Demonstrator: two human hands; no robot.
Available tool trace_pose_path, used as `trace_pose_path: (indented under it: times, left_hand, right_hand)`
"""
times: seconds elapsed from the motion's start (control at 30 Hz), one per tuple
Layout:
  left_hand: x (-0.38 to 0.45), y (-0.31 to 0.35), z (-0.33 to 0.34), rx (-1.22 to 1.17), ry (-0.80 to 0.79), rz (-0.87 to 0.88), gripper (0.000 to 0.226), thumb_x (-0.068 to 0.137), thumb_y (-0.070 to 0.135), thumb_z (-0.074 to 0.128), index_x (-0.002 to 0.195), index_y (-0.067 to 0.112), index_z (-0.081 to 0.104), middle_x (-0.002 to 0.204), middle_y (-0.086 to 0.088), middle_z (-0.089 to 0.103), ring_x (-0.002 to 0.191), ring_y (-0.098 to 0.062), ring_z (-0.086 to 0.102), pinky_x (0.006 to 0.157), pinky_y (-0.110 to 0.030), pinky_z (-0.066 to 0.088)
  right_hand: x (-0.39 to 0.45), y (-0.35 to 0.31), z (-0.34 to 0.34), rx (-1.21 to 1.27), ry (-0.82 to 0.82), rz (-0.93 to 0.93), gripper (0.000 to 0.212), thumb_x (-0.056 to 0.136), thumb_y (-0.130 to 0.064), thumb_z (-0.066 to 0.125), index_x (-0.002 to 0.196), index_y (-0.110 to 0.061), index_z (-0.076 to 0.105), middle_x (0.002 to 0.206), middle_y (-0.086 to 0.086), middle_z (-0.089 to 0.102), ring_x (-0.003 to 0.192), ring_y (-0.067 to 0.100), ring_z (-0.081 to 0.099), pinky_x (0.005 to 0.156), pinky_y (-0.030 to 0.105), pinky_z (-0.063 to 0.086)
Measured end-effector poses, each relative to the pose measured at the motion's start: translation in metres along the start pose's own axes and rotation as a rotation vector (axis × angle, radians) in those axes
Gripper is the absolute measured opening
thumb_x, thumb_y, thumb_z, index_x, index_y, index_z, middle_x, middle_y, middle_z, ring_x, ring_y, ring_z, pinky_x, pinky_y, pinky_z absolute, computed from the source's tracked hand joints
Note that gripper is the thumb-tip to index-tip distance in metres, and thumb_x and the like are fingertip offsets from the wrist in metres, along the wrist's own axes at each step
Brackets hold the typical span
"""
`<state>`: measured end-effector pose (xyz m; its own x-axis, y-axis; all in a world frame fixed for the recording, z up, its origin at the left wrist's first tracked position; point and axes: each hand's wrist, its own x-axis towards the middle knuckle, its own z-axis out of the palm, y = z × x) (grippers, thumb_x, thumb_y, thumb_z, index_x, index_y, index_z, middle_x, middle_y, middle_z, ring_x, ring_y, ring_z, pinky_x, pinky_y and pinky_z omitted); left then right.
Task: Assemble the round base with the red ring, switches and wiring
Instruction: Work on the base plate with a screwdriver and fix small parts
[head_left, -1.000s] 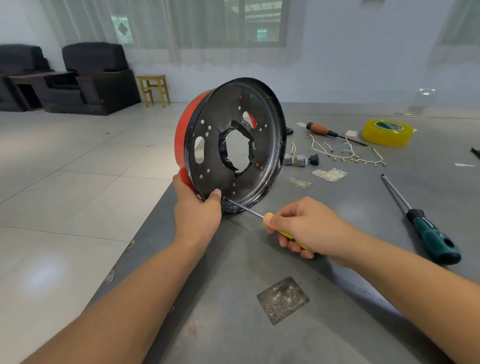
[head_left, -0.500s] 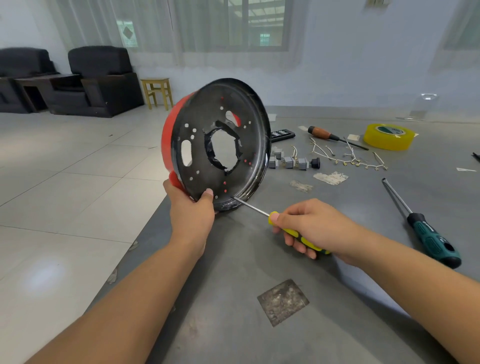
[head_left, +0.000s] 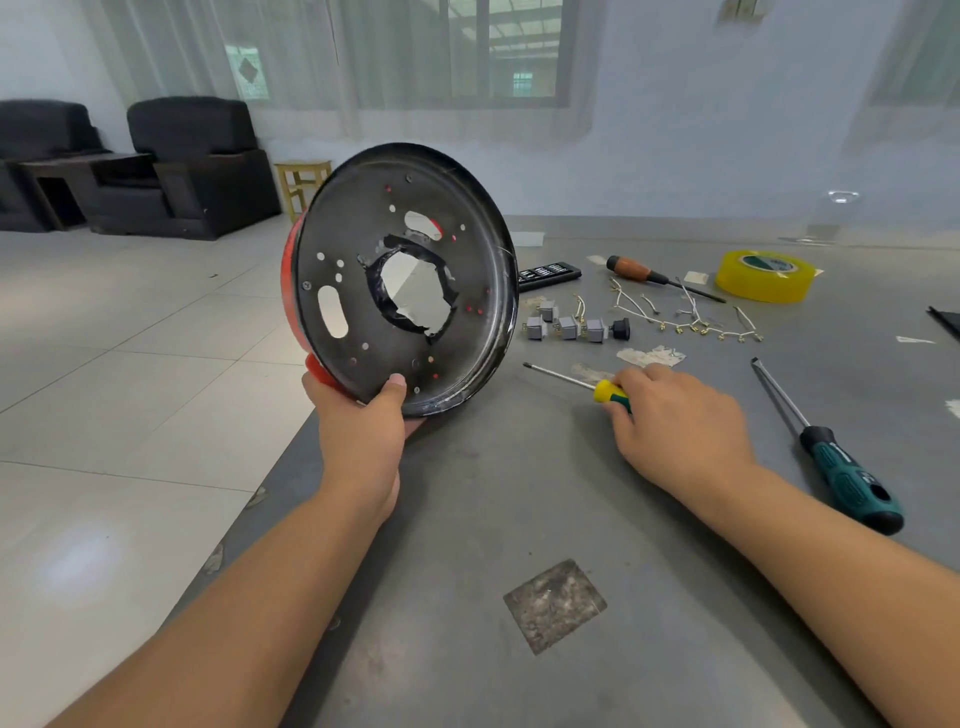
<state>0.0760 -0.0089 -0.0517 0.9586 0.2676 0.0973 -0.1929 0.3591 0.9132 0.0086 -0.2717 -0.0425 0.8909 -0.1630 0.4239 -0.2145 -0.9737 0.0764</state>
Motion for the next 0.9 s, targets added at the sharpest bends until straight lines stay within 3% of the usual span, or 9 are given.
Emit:
trace_pose_path:
  times: [0.1, 0.23, 0.47, 0.57, 0.67, 0.77, 0.8, 0.9]
  left_hand:
    - [0.001, 0.000, -0.002, -0.069, -0.037, -0.037, 0.056, 0.097, -0.006, 0.064, 0.126, 0.040, 0.049, 0.136, 0.009, 0.063, 0.115, -0.018, 0.070, 0.076, -0.043, 0.066]
    - [0.001, 0.002, -0.003, -0.078, -0.082, -0.085, 0.057, 0.097, -0.004, 0.067, 0.141, 0.025, 0.046, 0.140, 0.002, 0.064, 0.118, -0.023, 0.070, 0.074, -0.044, 0.065]
    - [0.005, 0.003, -0.005, -0.070, -0.096, -0.171, 0.048, 0.097, 0.003, 0.068, 0.136, 0.024, 0.048, 0.137, -0.006, 0.064, 0.118, -0.033, 0.069, 0.070, -0.046, 0.065]
    - [0.006, 0.005, -0.007, -0.086, -0.107, -0.210, 0.035, 0.098, 0.013, 0.069, 0.126, 0.023, 0.052, 0.130, -0.012, 0.067, 0.103, -0.033, 0.076, 0.070, -0.046, 0.065]
    - [0.005, 0.005, -0.006, -0.064, -0.135, -0.197, 0.021, 0.098, 0.023, 0.070, 0.114, 0.025, 0.057, 0.111, -0.008, 0.075, 0.083, -0.023, 0.080, 0.066, -0.042, 0.064]
    - [0.003, 0.005, -0.004, -0.053, -0.177, -0.177, 0.018, 0.100, 0.035, 0.068, 0.114, 0.026, 0.062, 0.102, 0.002, 0.080, 0.089, -0.018, 0.079, 0.066, -0.040, 0.063]
    - [0.002, 0.006, -0.004, -0.053, -0.178, -0.176, 0.024, 0.097, 0.040, 0.068, 0.115, 0.026, 0.063, 0.103, 0.003, 0.080, 0.091, -0.017, 0.078, 0.067, -0.041, 0.063]
    - [-0.002, 0.011, -0.003, -0.050, -0.163, -0.190, 0.048, 0.086, 0.056, 0.069, 0.120, 0.023, 0.063, 0.116, -0.003, 0.078, 0.106, -0.025, 0.076, 0.081, -0.053, 0.065]
  right_hand:
    - [0.005, 0.000, 0.004, -0.109, -0.006, -0.034, 0.030, 0.102, -0.049, 0.045, 0.110, -0.025, 0.062, 0.107, 0.000, 0.063, 0.099, 0.026, 0.063, 0.063, 0.032, 0.036]
    - [0.009, 0.003, 0.008, -0.055, -0.071, -0.047, 0.035, 0.104, -0.049, 0.043, 0.117, -0.024, 0.064, 0.113, 0.003, 0.062, 0.104, 0.027, 0.061, 0.071, 0.034, 0.042]
    - [0.003, 0.001, 0.006, -0.053, -0.029, -0.041, 0.059, 0.100, -0.066, 0.024, 0.123, -0.029, 0.064, 0.114, 0.000, 0.065, 0.109, 0.027, 0.061, 0.087, 0.039, 0.044]
    - [0.001, -0.006, -0.003, -0.006, 0.068, -0.047, 0.072, 0.100, -0.066, 0.013, 0.133, -0.024, 0.061, 0.121, 0.003, 0.069, 0.115, 0.030, 0.059, 0.095, 0.043, 0.041]
    - [0.002, -0.014, -0.010, 0.339, 0.196, -0.082, 0.068, 0.103, -0.062, 0.019, 0.133, -0.019, 0.062, 0.112, 0.003, 0.070, 0.108, 0.028, 0.060, 0.091, 0.040, 0.043]
    - [0.000, -0.028, -0.014, 0.888, 0.174, 0.009, 0.045, 0.102, -0.065, 0.031, 0.098, -0.032, 0.062, 0.082, -0.010, 0.067, 0.081, 0.005, 0.063, 0.069, 0.015, 0.042]
    - [0.000, -0.034, -0.016, 1.054, 0.120, 0.077, 0.040, 0.101, -0.064, 0.037, 0.093, -0.031, 0.060, 0.078, -0.008, 0.068, 0.074, 0.005, 0.065, 0.065, 0.015, 0.045]
    - [-0.001, -0.043, -0.017, 1.447, -0.056, 0.250, 0.021, 0.098, -0.045, 0.051, 0.096, -0.029, 0.063, 0.077, -0.001, 0.072, 0.065, 0.021, 0.072, 0.057, 0.034, 0.055]
